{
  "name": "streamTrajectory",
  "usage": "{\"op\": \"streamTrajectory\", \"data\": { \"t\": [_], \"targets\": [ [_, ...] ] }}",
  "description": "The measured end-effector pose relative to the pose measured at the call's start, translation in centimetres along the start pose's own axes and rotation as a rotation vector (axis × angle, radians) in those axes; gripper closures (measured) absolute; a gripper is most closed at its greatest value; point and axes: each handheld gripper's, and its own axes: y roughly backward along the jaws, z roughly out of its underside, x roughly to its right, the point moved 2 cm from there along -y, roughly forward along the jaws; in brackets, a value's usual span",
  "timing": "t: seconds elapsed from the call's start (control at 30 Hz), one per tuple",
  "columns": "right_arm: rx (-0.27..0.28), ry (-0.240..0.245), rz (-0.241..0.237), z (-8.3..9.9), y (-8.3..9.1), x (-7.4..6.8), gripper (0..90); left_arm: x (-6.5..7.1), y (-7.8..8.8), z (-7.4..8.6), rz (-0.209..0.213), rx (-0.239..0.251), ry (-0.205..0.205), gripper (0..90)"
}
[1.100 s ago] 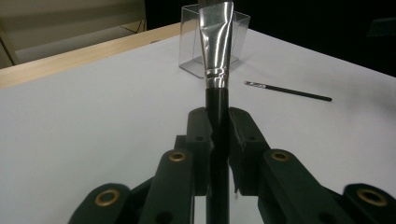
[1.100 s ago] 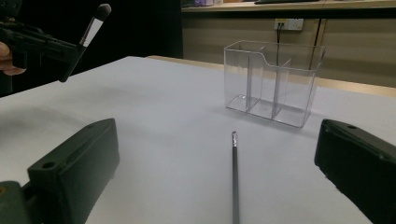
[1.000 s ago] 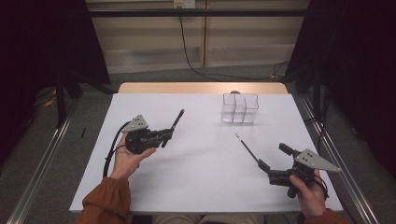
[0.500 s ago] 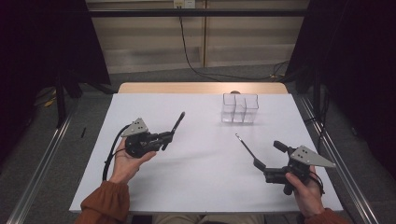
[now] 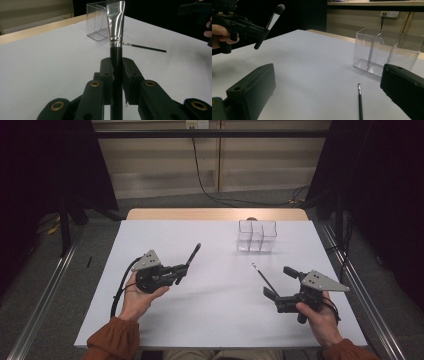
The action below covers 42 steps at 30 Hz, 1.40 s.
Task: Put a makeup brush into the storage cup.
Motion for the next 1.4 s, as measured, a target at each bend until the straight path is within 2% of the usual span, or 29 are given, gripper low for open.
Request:
{"op": "streamTrajectory", "data": {
  "t": [0.33,0.47,0.87,1.4],
  "targets": [
    [-0.014,0.02,-0.056,-1.2,-2.2,-0.9,0.0,0.8,0.5,0.2,0.006,0.006,-0.008,79.7],
    [-0.005,0.014,-0.074,-1.5,-3.0,-1.3,0.8,1.3,0.3,-0.1,0.019,0.024,-0.006,79.8],
    [0.015,0.025,-0.149,-2.9,-5.4,-2.9,1.2,2.2,-0.7,-0.3,0.05,0.017,-0.027,79.8],
    [0.03,0.015,-0.181,-3.7,-7.3,-3.7,3.2,2.9,-1.3,-0.1,0.063,0.018,-0.032,79.8]
  ]
}}
